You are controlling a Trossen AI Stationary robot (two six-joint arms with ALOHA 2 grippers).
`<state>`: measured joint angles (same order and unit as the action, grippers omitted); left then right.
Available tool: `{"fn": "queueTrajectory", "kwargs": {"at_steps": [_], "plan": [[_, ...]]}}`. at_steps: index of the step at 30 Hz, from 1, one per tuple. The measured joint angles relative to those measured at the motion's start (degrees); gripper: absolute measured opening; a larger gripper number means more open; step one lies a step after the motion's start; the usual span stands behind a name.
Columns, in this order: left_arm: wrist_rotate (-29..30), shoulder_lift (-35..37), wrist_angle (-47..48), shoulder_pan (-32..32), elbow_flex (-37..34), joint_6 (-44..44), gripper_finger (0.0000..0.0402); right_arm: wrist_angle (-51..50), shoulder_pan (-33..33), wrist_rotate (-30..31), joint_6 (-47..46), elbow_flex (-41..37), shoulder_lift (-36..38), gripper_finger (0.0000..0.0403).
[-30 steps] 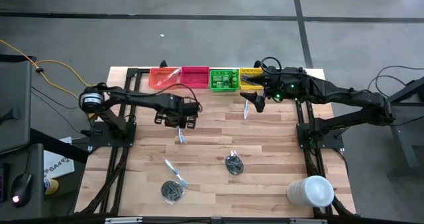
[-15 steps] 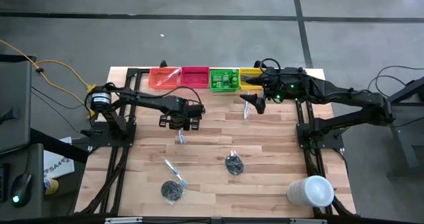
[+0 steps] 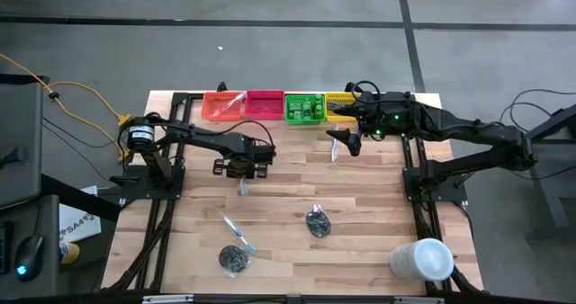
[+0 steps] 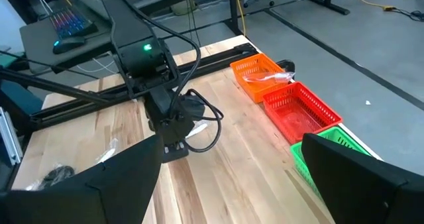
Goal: Pick & Place Travel size toiletries
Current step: Put the blue toothbrush into the orange bin
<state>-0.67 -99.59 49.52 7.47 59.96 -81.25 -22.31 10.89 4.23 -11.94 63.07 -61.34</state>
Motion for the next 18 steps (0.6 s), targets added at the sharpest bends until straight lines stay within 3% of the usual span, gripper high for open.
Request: {"fn": "queueTrajectory", "kwargs": {"at_steps": [8, 15, 18], "plan": [[-3.07, 0.32, -2.07, 0.02, -2.58, 1.06, 0.0103, -0.26, 0.01, 0.02, 0.26, 0.00, 0.00, 0.0354], [-3.95, 0.17, -2.10, 0.04, -2.62, 5.39, 0.0020, -0.24, -0.01, 0.09, 1.73, 0.00, 0.00, 0.0354], [-4.18, 0.17, -1.55, 0.05, -2.63, 7.51, 0.0017, -0.24, -0.01, 0.09, 1.93, 0.00, 0.00, 0.0354]]}}
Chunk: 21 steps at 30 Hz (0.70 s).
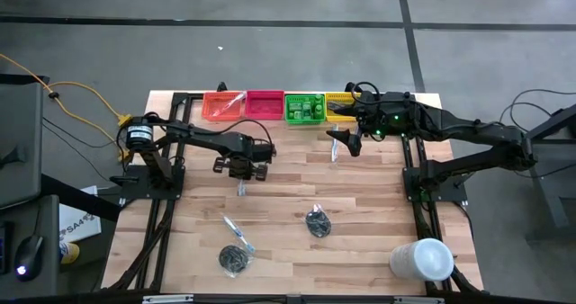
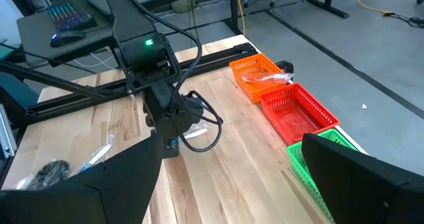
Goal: Pick & Place Travel size toiletries
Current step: Put the blue toothbrush into the orange bin
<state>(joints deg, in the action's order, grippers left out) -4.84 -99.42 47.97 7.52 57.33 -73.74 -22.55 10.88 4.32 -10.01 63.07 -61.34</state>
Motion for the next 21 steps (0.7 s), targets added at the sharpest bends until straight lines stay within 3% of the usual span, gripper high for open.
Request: {"fn": "queueTrajectory", "kwargs": {"at_steps": [7, 13, 21], "plan": [[-0.56, 3.36, 7.62, 2.80, 3.02, 10.94, 0.0016, 0.02, 0.00, 0.00, 0.01, 0.00, 0.00, 0.0354], [5.97, 9.48, 15.85, 8.92, 10.62, 24.99, 0.0013, 0.36, 0.00, 0.68, 0.21, 0.00, 0.00, 0.0354], [14.90, 12.41, 22.80, 19.83, 22.26, 59.80, 0.0019, 1.29, 0.00, 1.70, 0.09, 0.00, 0.00, 0.0354]]}}
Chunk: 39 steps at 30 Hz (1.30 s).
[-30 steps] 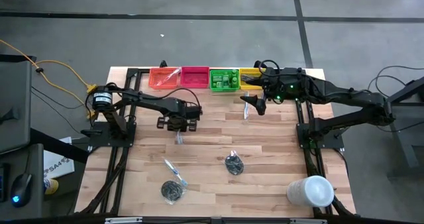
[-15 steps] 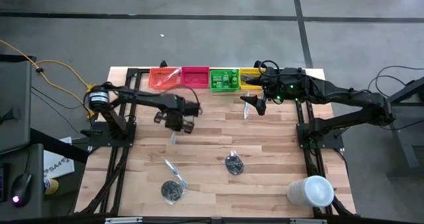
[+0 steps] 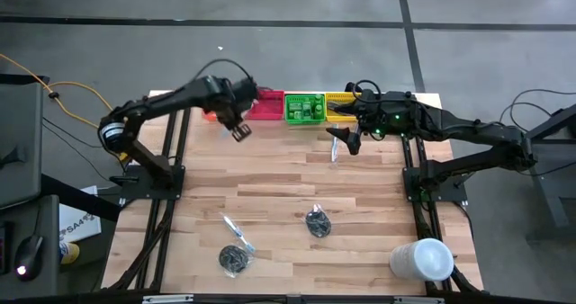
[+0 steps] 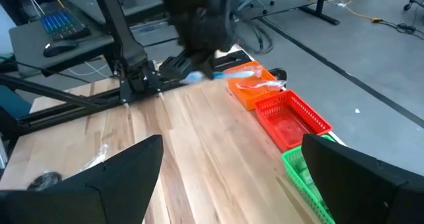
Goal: Pick & Place Travel size toiletries
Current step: Put the blue toothbrush into the orange bin
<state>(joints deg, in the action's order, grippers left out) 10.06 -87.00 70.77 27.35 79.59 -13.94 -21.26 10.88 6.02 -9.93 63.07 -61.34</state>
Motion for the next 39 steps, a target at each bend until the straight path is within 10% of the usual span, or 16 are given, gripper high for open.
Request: {"fn": "queueTrajectory", "kwargs": {"at_steps": [7, 39], "plan": [[1.51, -0.02, -4.67, 8.88, 1.27, 27.00, 0.0020, 0.74, 0.00, 0.24, -2.61, 0.00, 0.00, 0.0354], [-10.15, -8.57, -28.35, 31.52, -10.11, 47.02, 0.0021, 0.94, 0.02, 12.20, -3.85, 0.00, 0.00, 0.0354]]}}
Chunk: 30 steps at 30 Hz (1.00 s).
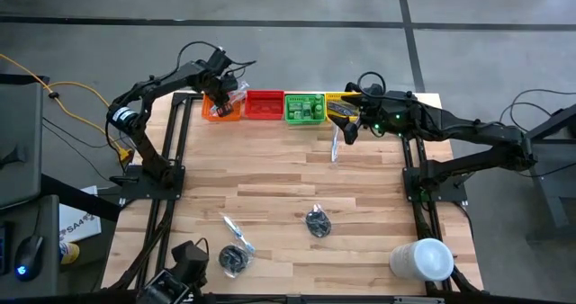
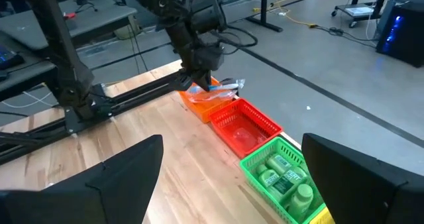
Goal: Pick & Place Travel size toiletries
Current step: Put the blue toothbrush into the orange bin, then put the black hairbrush into the red bin
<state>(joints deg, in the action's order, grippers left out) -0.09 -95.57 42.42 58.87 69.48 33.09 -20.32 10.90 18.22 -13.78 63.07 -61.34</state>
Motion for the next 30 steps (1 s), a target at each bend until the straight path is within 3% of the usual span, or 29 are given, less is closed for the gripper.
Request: {"fn": "queueTrajectory", "kwargs": {"at_steps": [8, 19, 25, 30], "plan": [[4.95, 0.00, -2.45, 0.00, -2.15, 3.80, 0.0030, 0.00, 0.00, 0.11, -0.09, 0.00, 0.00, 0.0354], [6.37, 0.00, -1.16, 0.00, -2.12, 0.89, 0.0115, 0.00, -0.02, 0.09, -0.11, 0.00, 0.00, 0.0354], [6.87, 0.17, 4.36, -0.02, 3.08, -6.56, 0.0139, 0.00, -0.01, 0.09, -0.11, 0.00, 0.00, 0.0354], [3.48, 0.22, 14.98, -0.02, 10.01, -22.12, 0.0140, 0.00, -0.02, -0.17, -0.12, 0.00, 0.00, 0.0354]]}}
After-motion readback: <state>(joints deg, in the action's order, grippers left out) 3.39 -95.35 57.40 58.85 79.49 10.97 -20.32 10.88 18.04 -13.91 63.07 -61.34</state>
